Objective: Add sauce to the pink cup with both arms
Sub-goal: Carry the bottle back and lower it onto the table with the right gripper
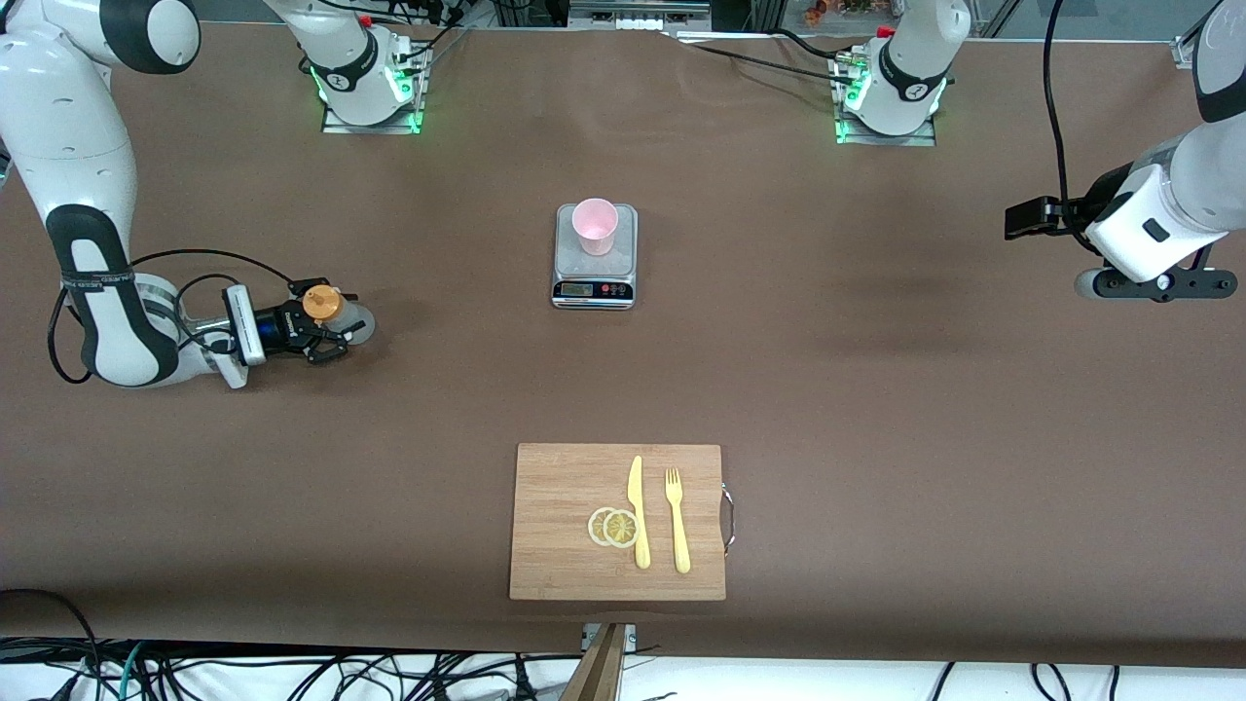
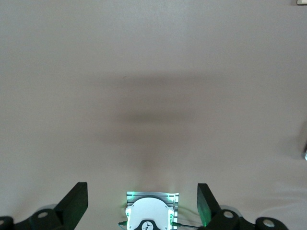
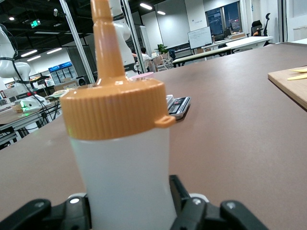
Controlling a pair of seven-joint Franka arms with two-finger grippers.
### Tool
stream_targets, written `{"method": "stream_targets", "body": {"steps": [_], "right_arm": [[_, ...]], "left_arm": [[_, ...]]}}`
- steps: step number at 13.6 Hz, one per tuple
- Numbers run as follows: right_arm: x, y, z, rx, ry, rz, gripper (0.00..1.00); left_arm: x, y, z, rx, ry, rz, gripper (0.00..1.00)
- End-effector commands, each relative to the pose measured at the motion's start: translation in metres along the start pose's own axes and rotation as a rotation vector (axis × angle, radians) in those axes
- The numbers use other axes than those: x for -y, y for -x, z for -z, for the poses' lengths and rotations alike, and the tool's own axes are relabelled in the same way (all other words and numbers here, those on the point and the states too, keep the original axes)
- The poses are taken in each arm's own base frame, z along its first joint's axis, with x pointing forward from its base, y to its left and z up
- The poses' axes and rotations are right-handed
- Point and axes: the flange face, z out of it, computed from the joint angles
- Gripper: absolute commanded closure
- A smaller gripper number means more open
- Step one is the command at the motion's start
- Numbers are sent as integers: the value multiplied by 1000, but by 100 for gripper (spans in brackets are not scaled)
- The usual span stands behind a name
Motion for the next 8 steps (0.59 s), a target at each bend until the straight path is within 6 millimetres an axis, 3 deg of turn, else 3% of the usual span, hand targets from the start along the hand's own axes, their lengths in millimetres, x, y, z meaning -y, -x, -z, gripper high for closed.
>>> {"method": "stream_targets", "body": {"steps": [1, 6, 8], "right_arm": [[6, -5, 17, 55, -29, 3, 0], [15, -18, 49, 178, -59, -32, 0], [20, -52, 69, 303, -58, -89, 0]], "left_arm": [[1, 0, 0, -1, -7, -21, 0], [2, -1, 0, 1, -8, -19, 0], [2, -1, -1, 1, -6, -21, 0]]}}
